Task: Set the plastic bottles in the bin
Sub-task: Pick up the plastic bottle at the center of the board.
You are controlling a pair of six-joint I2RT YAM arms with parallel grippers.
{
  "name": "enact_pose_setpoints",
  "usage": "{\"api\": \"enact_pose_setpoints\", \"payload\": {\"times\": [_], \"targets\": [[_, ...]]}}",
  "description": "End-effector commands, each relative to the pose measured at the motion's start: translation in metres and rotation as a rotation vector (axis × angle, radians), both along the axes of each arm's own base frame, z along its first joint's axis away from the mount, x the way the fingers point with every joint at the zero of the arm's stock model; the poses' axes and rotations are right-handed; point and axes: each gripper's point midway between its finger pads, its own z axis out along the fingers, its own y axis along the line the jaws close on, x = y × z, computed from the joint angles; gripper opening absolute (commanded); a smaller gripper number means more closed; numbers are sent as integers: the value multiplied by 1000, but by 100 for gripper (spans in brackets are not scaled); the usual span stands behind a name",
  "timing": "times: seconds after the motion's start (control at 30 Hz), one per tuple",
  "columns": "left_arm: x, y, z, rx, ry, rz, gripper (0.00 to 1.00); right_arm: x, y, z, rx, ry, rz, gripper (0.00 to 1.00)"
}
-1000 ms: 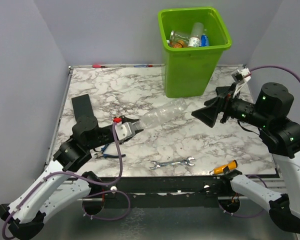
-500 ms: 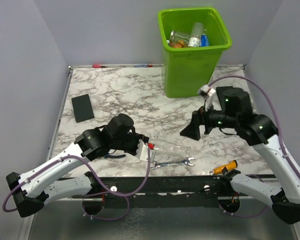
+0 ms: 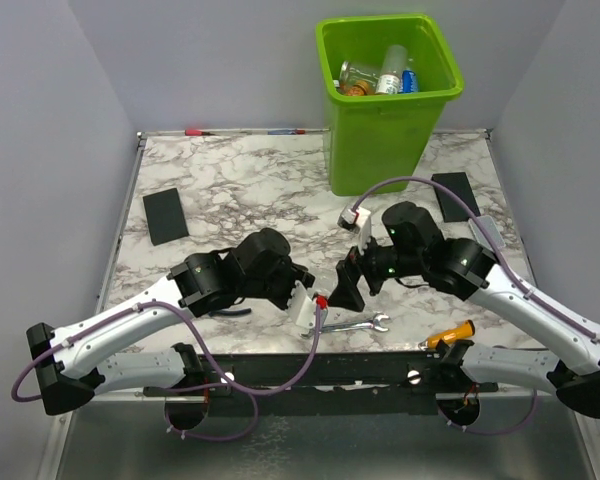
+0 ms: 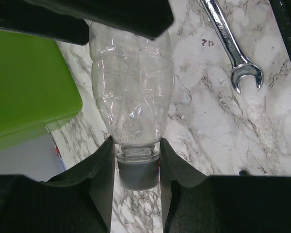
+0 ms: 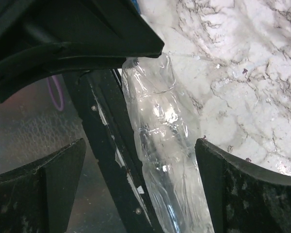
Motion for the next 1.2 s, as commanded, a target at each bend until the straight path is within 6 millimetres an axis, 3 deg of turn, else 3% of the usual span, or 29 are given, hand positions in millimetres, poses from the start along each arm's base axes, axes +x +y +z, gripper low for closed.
{"api": "enact_pose_setpoints", "payload": {"times": [0.0, 0.13, 0.37, 0.63, 0.8, 0.9, 0.93, 0.97, 1.0, 1.17], "targets": [[-1, -11, 21, -55, -30, -42, 0, 13, 3, -31, -92, -92, -52, 97], [-8, -17, 27, -90, -8, -74, 0, 31, 1, -38, -133, -183, -132, 96], [-15, -19, 36, -133, 7, -96, 0, 49, 2, -31, -89, -284, -204, 92], [-22, -20, 38, -171, 34, -105, 0, 43, 6, -44, -114, -266, -148, 55], [-24, -22, 49, -225, 23, -107, 1, 47, 0, -34, -108, -298, -174, 28], [-21, -20, 57, -274, 4, -82, 43, 50, -3, -17, -76, -327, -211, 12], [-20, -19, 60, -294, -2, -68, 65, 51, -6, -11, -66, -336, -226, 6], [-19, -18, 62, -313, -8, -54, 95, 51, -7, -4, -53, -341, -237, 1], [-19, -17, 66, -337, -15, -41, 99, 50, -9, 2, -37, -347, -247, 0], [-14, -8, 97, -550, -69, 43, 99, 49, -24, 45, 43, -372, -326, 0]]}}
